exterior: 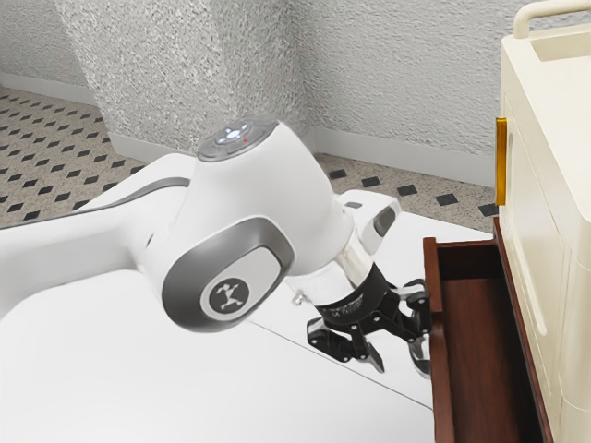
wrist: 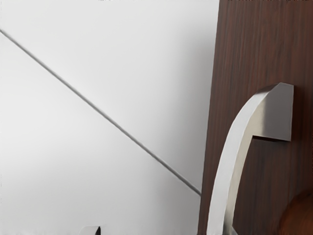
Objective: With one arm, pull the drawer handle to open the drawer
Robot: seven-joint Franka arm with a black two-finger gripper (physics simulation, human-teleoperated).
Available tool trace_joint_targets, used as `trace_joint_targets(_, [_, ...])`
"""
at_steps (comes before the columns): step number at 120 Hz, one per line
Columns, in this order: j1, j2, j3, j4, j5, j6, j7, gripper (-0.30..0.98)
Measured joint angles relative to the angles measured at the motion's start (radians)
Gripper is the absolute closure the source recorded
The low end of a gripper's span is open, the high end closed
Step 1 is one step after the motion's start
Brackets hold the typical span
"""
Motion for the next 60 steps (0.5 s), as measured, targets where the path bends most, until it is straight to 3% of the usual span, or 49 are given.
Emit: trace_joint_targets(60, [0.011,-0.083,0.003,-0.079,0.013,0.0,-0.028,0.43])
